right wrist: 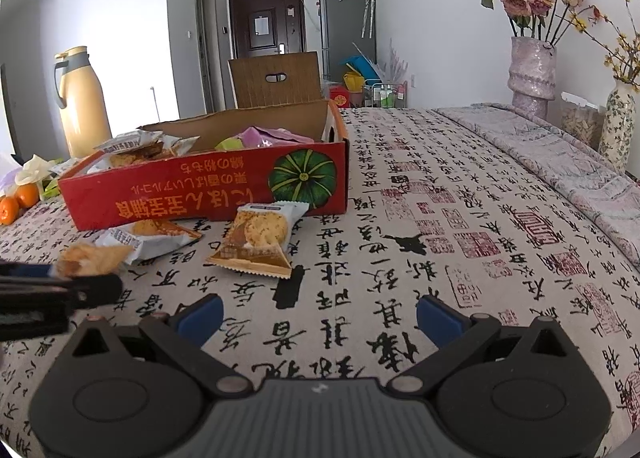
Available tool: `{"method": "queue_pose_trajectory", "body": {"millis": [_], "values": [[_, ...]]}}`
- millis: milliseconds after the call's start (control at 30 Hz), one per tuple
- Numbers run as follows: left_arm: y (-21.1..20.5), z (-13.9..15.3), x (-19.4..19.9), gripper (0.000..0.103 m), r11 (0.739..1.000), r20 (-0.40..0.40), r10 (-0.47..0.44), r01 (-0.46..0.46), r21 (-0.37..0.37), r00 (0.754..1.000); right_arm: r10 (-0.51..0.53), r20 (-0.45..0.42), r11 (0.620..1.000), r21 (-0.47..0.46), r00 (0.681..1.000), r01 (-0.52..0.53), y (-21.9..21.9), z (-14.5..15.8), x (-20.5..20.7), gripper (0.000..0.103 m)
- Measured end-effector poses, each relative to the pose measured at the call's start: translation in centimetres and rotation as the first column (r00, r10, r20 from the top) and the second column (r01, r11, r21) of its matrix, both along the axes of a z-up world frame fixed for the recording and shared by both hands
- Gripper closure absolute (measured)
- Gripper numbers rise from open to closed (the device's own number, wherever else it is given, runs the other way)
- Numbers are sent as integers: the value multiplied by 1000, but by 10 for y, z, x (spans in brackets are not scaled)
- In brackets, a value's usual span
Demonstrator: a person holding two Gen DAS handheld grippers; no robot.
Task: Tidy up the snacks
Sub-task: 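Grasp a cookie packet with the right gripper while the left grasps a white crisp packet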
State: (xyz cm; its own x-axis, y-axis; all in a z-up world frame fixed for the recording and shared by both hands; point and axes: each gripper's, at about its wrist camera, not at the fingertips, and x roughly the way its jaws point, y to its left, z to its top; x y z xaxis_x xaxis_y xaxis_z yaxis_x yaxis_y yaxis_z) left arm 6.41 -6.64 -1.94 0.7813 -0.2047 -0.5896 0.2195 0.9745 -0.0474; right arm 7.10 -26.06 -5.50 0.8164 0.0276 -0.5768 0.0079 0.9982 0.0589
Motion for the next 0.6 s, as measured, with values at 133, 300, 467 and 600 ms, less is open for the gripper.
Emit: {"method": "queue_pose_trajectory", "body": {"millis": [133,300,467,600], "values": [[8,15,-4,46,1000,48,19,-18,-15,999,7,2,1000,5,1000,-7,4,3,6,0],[17,23,-3,46,999,72,44,-42,-23,996,19,14,1000,8,1000,-19,11,10,19,0],[25,27,1,46,997,85,70,-68,-25,994,19,24,1000,-1,1000,-19,17,17,36,0],[31,28,2,46,996,92,86,-84,-25,992,23,26,1000,-11,999,-23,22,22,53,0]]}}
